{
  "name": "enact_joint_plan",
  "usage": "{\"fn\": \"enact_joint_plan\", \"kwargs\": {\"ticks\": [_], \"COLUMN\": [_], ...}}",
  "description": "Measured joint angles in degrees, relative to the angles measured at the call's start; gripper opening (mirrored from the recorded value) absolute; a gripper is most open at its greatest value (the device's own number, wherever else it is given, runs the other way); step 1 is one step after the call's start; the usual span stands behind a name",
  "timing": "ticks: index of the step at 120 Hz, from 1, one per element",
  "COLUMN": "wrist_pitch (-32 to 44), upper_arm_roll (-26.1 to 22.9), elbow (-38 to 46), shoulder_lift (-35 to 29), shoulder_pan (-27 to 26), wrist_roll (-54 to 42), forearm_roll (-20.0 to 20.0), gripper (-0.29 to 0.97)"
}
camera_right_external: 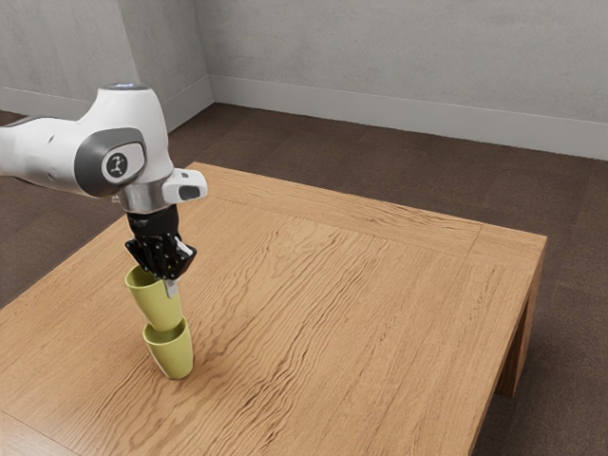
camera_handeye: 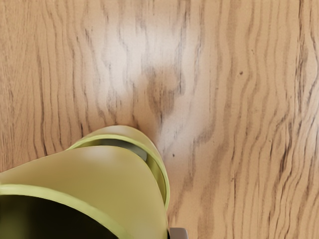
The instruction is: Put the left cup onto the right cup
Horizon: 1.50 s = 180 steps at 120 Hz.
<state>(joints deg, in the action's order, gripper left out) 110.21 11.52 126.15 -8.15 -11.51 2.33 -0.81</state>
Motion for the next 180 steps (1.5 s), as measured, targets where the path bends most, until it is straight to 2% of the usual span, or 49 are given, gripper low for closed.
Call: {"fn": "enact_joint_plan", "kwargs": {"ticks": [117, 121, 139, 150, 164, 180], "wrist_pitch": [-0.60, -0.61, -0.66, -0.68, -0.69, -1.25], "upper_arm_roll": [0.07, 0.04, 0.06, 0.08, 0.08, 0.23], "elbow": [1.23, 1.23, 1.22, 1.22, 1.16, -0.83], "shoulder_lift": [1.15, 1.15, 1.15, 1.15, 1.15, 1.17], "shoulder_pan": [-0.54, -0.51, -0.59, -0.56, -0.52, -0.08], "wrist_roll": [2.90, 2.93, 2.94, 2.95, 2.97, 2.95], "forearm_roll": [-0.50, -0.53, -0.76, -0.81, -0.84, -0.62], "gripper": [-0.10, -0.09, 0.25, 0.40, 0.52, 0.59]}}
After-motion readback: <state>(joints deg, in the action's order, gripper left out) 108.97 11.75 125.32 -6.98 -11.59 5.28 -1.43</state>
